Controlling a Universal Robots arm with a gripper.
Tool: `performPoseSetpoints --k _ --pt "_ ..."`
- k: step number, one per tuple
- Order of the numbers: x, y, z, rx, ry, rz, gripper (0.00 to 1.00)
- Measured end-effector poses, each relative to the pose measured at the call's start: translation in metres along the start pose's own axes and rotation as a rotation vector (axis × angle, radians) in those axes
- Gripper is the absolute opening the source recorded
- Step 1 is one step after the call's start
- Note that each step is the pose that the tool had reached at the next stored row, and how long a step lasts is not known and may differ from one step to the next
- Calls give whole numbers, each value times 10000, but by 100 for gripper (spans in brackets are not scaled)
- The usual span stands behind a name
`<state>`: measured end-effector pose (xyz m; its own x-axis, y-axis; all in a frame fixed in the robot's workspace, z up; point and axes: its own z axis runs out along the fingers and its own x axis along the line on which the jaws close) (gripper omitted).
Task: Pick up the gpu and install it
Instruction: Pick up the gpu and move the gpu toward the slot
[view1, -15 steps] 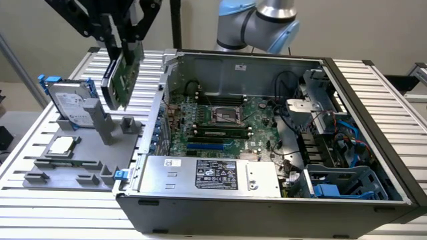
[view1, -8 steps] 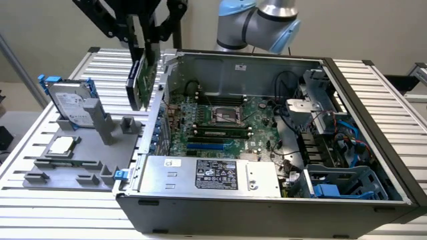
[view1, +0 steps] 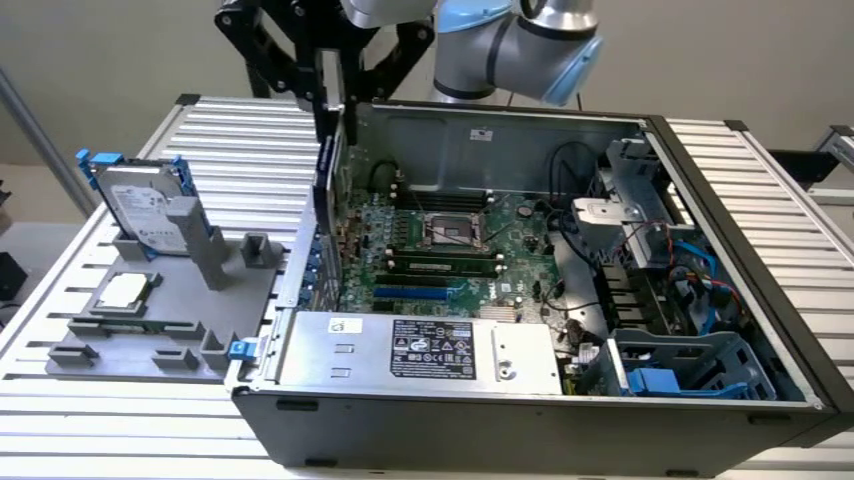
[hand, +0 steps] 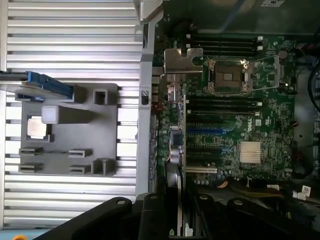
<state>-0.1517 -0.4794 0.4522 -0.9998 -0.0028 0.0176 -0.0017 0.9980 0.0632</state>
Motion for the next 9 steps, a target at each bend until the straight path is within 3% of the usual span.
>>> performPoseSetpoints --k 9 --pt "-456 85 178 20 0 0 0"
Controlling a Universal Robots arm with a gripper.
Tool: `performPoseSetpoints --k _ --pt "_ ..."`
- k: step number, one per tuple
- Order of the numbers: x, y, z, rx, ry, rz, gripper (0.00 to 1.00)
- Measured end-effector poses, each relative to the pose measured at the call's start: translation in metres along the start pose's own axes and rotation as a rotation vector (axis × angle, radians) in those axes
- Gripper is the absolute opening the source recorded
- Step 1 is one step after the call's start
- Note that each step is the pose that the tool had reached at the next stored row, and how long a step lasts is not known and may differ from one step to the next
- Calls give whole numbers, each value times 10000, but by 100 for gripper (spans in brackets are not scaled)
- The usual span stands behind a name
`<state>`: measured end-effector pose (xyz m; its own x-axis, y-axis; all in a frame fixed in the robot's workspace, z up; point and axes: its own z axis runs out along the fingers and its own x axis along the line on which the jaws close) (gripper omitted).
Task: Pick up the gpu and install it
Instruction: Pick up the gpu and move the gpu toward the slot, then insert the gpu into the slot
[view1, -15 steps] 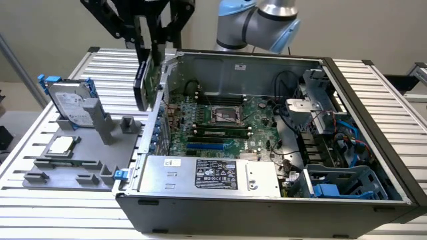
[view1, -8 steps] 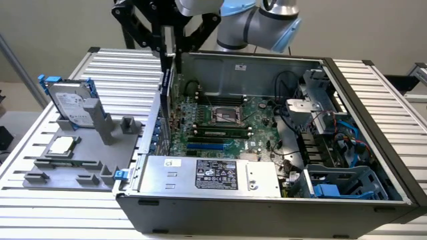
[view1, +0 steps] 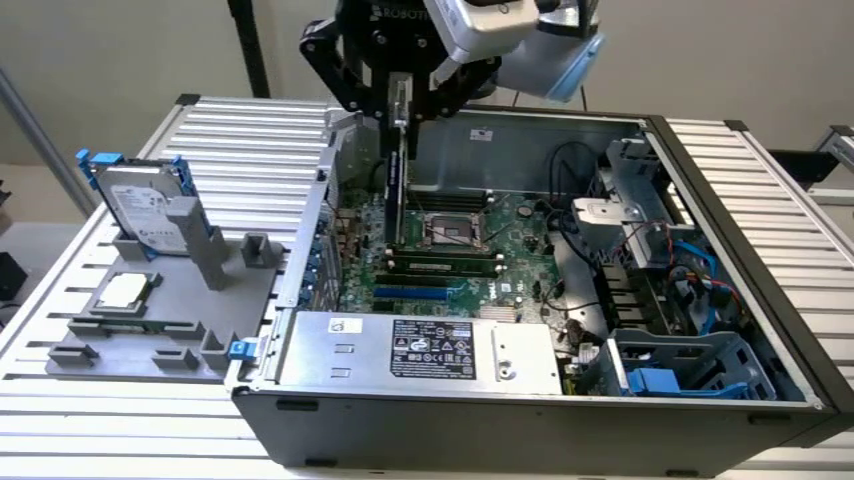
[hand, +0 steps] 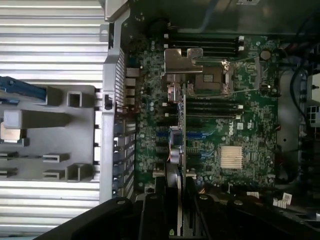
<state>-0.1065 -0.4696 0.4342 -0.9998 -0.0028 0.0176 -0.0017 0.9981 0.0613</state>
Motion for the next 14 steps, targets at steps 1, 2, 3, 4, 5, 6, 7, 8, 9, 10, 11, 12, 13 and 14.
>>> performPoseSetpoints --k 1,2,3,4,5,6,7,8,9,10,11,12,13,14 --pt "-47 15 19 0 0 0 0" --pt "-95 31 37 1 0 0 0" --pt "-140 45 56 1 0 0 0" --pt "-185 58 74 0 0 0 0" --pt "-232 68 92 1 0 0 0" --pt "-276 75 110 0 0 0 0" --pt "-317 80 128 0 1 3 0" --pt "-358 84 145 0 2 7 0" --pt "-401 89 164 0 4 12 0" --pt "-440 93 182 1 6 20 0" --pt "-475 96 200 0 7 26 0" --pt "-511 99 218 0 9 34 0" --pt "-548 102 236 0 11 43 0" --pt "-608 110 272 0 13 59 0"
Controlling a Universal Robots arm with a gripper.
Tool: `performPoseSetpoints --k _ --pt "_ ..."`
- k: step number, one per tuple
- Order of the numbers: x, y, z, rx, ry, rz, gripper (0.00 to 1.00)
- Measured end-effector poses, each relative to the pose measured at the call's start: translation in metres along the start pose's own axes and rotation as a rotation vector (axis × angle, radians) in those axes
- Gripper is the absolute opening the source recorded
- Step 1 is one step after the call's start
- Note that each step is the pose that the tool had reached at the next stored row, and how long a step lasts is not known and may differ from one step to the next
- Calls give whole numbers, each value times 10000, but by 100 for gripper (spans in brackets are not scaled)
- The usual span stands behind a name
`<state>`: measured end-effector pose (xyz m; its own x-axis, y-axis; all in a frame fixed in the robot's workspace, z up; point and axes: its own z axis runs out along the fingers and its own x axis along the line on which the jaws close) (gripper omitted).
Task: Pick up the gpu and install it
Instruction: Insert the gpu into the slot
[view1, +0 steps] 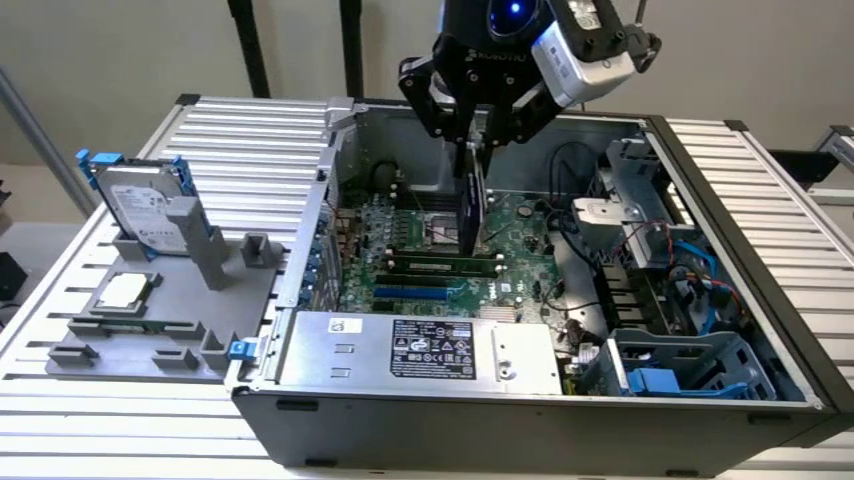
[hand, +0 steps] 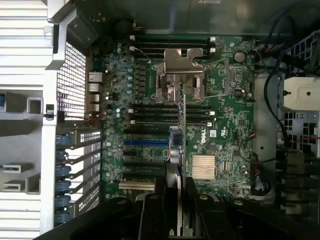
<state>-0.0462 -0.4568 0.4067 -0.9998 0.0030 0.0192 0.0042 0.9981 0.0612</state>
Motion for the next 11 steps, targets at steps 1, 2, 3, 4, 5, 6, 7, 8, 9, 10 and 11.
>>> performPoseSetpoints --k 1,2,3,4,5,6,7,8,9,10,11 --pt "-7 6 25 -2 -2 6 0" --pt "-7 5 25 3 -1 7 0" --pt "-7 5 24 3 -1 7 0" --pt "-8 6 25 3 -1 6 0" --pt "-8 6 24 4 0 6 0" --pt "-8 6 24 4 -1 6 0" --pt "-8 6 25 4 0 6 0" --pt "-8 6 24 4 -1 7 0" --pt "-8 6 25 4 -1 6 0" --pt "-8 6 25 3 -1 6 0" --pt "-8 6 24 4 0 6 0"
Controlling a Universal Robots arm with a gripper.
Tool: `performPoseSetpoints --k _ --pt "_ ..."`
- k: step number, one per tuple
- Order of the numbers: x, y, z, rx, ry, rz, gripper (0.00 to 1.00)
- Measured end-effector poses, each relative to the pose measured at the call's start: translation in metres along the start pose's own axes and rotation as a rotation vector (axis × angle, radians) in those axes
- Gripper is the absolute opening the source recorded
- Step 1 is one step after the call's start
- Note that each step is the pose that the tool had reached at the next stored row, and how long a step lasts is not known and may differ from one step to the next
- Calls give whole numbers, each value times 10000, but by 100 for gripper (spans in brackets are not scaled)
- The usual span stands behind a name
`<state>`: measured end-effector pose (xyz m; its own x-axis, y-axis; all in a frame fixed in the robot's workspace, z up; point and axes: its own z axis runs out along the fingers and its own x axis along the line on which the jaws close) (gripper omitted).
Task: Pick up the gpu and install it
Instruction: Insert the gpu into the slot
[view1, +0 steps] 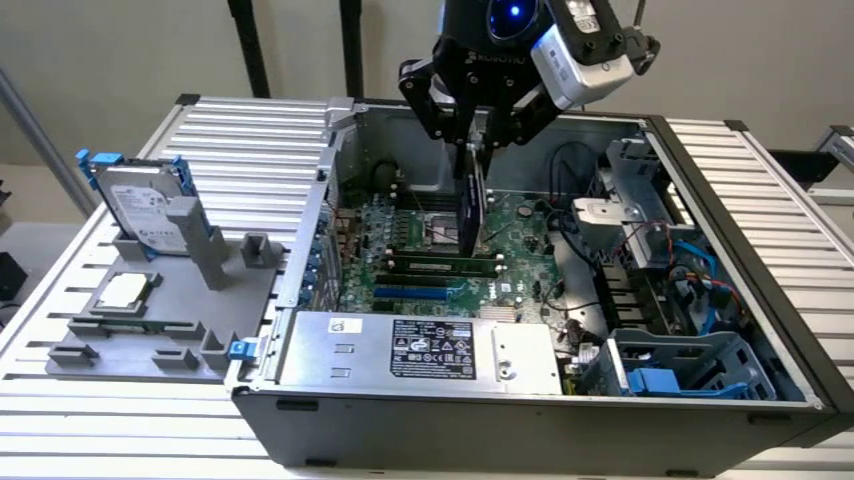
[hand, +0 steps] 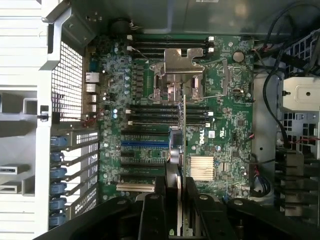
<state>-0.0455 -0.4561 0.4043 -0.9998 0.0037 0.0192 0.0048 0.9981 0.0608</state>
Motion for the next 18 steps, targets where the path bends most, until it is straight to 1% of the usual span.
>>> performPoseSetpoints --k 5,6,14,16,18 --pt "0 0 0 0 0 0 0" --pt "-1 0 5 2 -8 -207 0" --pt "-1 -2 30 31 57 -1702 0" --pt "-1 -2 39 39 71 -2128 0" --pt "-1 -3 54 51 82 -2711 0"
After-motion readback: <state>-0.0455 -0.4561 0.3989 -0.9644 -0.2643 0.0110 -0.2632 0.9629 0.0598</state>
